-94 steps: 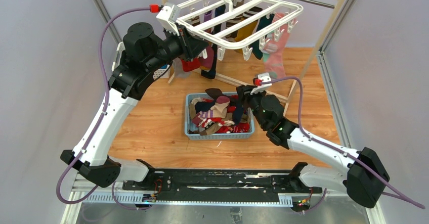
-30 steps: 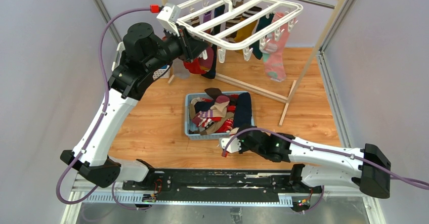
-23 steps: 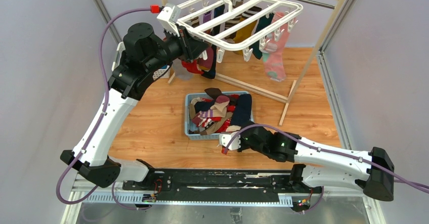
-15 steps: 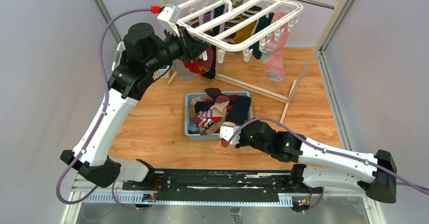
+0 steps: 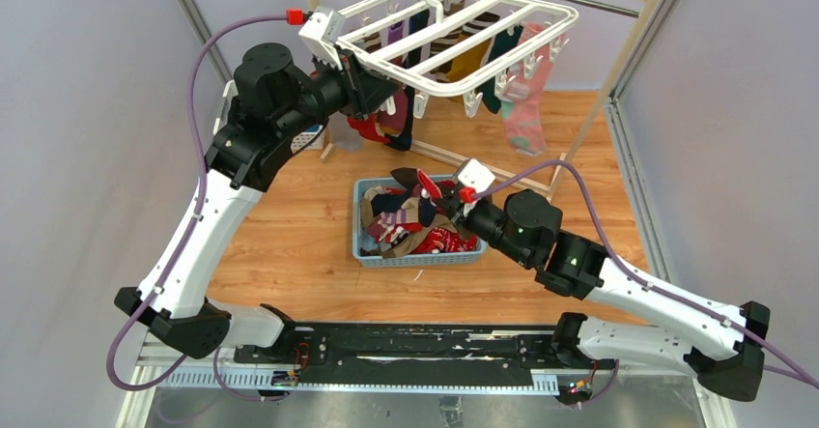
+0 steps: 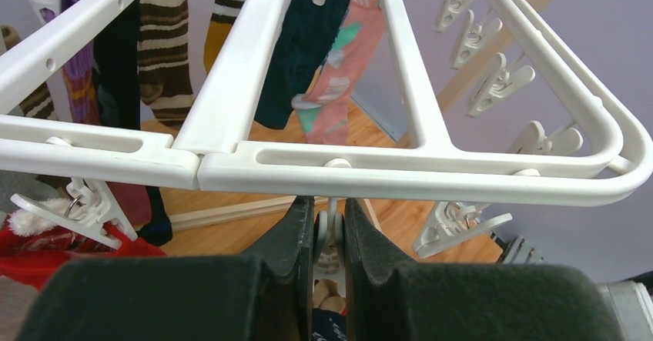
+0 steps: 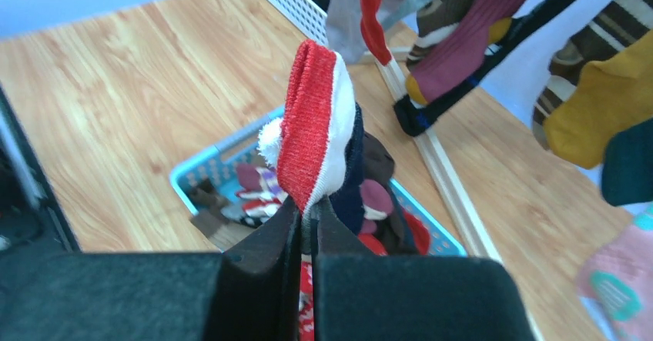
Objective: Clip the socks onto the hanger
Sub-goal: Pick up the sock from the bin.
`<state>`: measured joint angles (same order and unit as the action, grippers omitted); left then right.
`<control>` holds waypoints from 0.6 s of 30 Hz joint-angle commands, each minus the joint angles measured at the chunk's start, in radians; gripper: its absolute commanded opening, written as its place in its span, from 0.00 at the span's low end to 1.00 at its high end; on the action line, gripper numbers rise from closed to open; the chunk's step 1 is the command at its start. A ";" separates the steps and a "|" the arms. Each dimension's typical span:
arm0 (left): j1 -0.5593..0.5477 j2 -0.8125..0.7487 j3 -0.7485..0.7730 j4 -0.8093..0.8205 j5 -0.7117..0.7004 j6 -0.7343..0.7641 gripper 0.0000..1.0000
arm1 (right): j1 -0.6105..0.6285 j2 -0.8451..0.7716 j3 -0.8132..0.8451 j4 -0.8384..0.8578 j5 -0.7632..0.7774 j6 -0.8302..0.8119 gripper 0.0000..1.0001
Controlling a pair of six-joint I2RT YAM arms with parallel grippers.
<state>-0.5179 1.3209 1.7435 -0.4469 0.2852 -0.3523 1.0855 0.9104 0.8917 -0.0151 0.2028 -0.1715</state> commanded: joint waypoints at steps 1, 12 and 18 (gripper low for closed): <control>0.009 -0.010 0.020 -0.057 0.026 -0.001 0.00 | -0.053 0.021 0.033 0.128 -0.117 0.178 0.00; 0.009 -0.019 -0.009 -0.046 0.035 0.000 0.00 | -0.187 0.076 0.010 0.403 -0.279 0.378 0.00; 0.009 -0.014 -0.016 -0.037 0.039 -0.009 0.00 | -0.186 0.148 0.010 0.533 -0.204 0.482 0.00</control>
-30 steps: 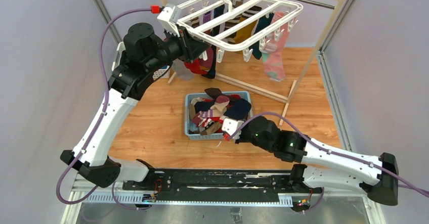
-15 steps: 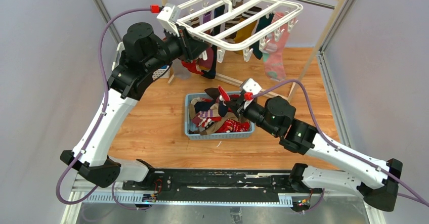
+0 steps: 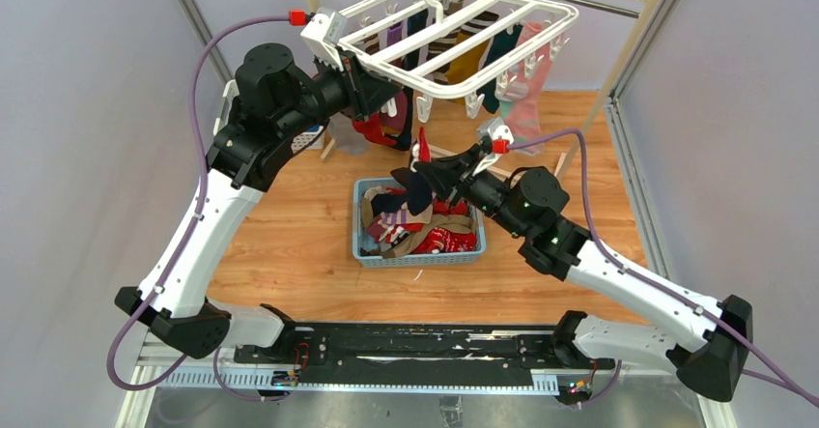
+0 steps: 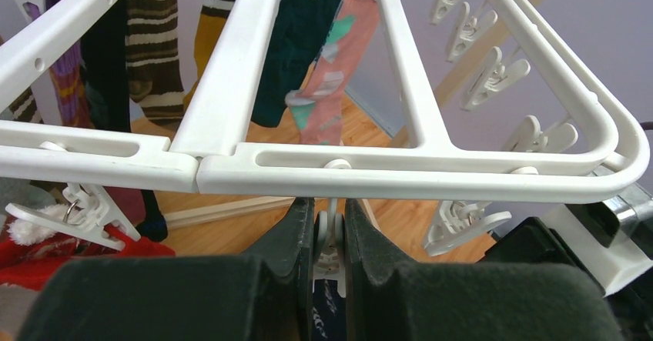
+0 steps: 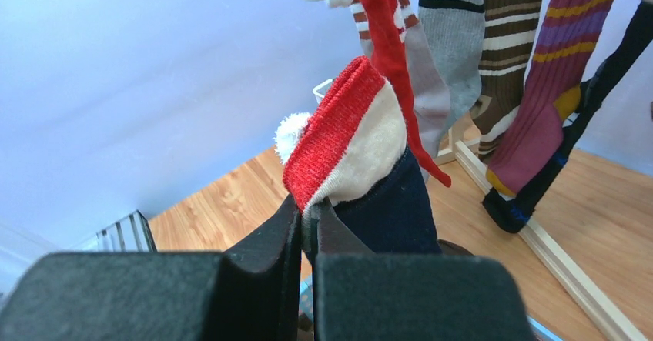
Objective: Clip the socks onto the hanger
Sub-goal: Pick up the sock from the bin, then clamp the sock onto the hanger.
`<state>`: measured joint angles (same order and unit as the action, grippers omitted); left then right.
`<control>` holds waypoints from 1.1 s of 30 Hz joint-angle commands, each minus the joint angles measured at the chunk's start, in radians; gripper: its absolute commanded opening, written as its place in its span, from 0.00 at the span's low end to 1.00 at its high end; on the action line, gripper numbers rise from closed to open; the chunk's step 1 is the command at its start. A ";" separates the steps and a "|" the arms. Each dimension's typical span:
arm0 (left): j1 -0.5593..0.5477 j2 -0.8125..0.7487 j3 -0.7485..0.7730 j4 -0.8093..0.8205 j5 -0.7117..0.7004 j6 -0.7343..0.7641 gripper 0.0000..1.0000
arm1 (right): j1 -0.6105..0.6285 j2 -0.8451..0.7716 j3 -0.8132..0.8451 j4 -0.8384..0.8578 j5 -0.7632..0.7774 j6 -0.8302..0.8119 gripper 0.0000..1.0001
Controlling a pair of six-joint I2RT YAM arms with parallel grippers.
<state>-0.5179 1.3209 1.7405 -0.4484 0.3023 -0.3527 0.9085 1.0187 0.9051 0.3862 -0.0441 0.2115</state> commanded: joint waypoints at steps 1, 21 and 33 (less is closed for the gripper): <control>0.009 -0.014 -0.013 -0.033 0.021 -0.010 0.00 | -0.010 0.054 0.000 0.142 0.079 0.121 0.00; 0.009 -0.018 -0.035 -0.024 0.038 -0.007 0.00 | 0.069 0.286 0.198 0.148 0.274 0.346 0.00; 0.009 -0.023 -0.043 -0.019 0.045 0.002 0.00 | 0.081 0.318 0.241 0.148 0.264 0.358 0.00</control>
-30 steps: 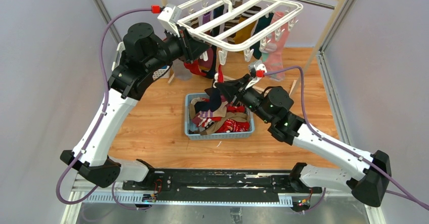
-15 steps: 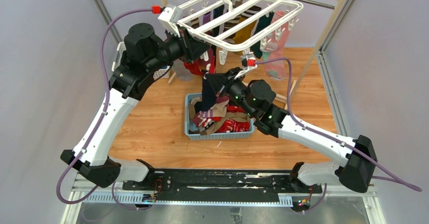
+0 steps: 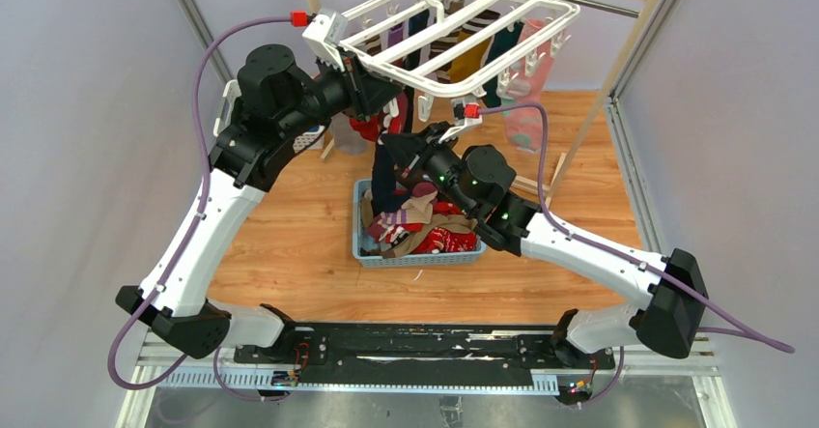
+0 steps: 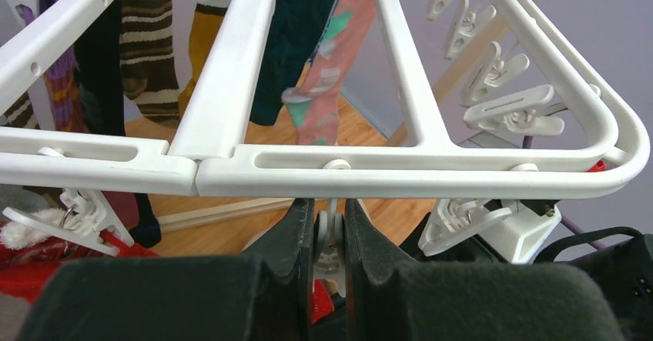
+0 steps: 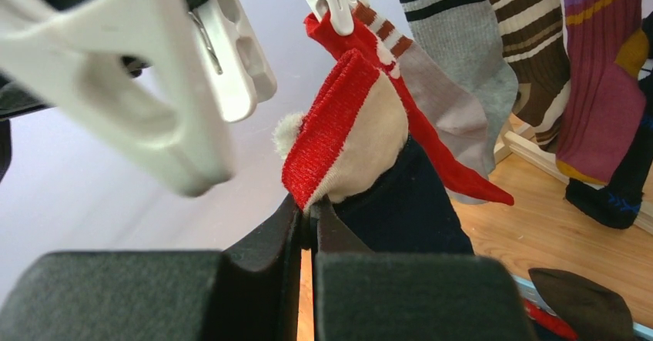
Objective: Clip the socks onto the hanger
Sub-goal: Clamp the sock onto the hanger.
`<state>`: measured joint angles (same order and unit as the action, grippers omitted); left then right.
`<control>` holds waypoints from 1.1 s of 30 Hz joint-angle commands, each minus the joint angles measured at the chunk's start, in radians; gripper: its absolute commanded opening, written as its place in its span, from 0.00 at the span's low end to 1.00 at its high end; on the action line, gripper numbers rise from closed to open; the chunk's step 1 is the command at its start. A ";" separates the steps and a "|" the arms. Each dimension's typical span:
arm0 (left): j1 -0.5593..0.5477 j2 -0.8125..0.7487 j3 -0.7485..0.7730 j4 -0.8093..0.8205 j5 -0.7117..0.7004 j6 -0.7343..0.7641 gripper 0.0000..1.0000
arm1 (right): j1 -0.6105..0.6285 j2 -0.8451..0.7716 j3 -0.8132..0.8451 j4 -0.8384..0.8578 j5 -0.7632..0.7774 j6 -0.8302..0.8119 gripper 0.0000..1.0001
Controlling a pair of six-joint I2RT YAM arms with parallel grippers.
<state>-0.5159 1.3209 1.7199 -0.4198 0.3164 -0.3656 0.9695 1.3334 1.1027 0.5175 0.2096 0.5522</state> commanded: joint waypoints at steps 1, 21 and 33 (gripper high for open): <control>0.007 -0.024 -0.024 -0.047 0.031 0.016 0.00 | 0.021 0.004 0.045 0.018 0.010 0.017 0.00; 0.008 -0.019 -0.031 -0.042 0.018 0.022 0.00 | 0.038 0.015 0.059 0.050 0.009 0.019 0.00; 0.007 -0.017 -0.034 -0.036 0.015 0.019 0.00 | 0.100 0.001 0.048 0.052 0.126 -0.029 0.00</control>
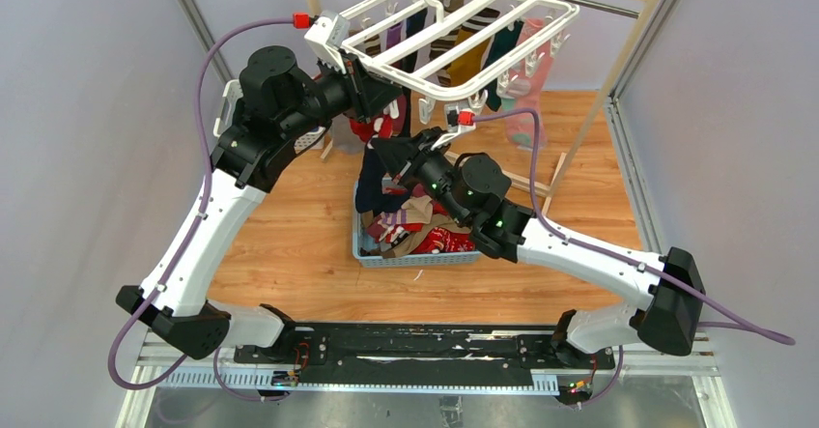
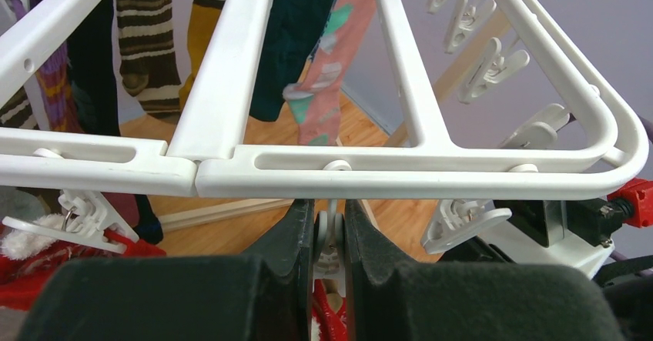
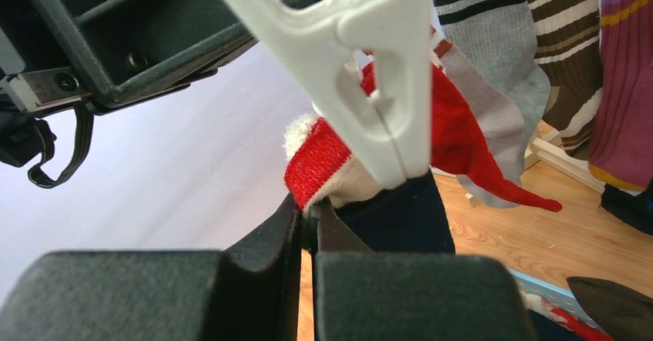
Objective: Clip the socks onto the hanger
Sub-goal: Clamp the sock onto the hanger.
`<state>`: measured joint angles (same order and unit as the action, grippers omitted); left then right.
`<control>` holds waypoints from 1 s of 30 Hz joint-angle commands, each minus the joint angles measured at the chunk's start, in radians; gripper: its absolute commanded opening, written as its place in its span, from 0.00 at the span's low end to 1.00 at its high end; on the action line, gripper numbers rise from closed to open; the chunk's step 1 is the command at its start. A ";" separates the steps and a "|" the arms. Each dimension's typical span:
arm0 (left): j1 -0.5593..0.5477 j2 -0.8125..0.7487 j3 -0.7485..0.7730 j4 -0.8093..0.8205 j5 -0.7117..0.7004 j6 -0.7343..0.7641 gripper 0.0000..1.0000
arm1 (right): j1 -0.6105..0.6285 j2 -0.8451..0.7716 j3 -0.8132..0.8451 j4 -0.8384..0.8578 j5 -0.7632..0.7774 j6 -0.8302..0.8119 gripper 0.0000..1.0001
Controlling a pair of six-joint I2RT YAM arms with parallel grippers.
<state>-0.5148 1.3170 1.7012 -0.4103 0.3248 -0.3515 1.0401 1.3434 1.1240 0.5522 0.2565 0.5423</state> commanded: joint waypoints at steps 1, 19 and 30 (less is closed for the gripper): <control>0.006 -0.013 -0.013 -0.047 0.007 0.005 0.00 | 0.033 -0.012 0.023 0.001 0.104 -0.014 0.00; 0.006 -0.015 -0.015 -0.047 0.009 0.004 0.00 | 0.063 -0.013 0.017 0.002 0.181 -0.021 0.00; 0.006 -0.016 -0.018 -0.049 0.010 0.009 0.00 | 0.063 -0.005 0.051 0.010 0.170 -0.053 0.00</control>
<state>-0.5137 1.3170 1.6993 -0.4053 0.3248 -0.3515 1.0882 1.3308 1.1362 0.5274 0.4194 0.5095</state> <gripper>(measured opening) 0.158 0.020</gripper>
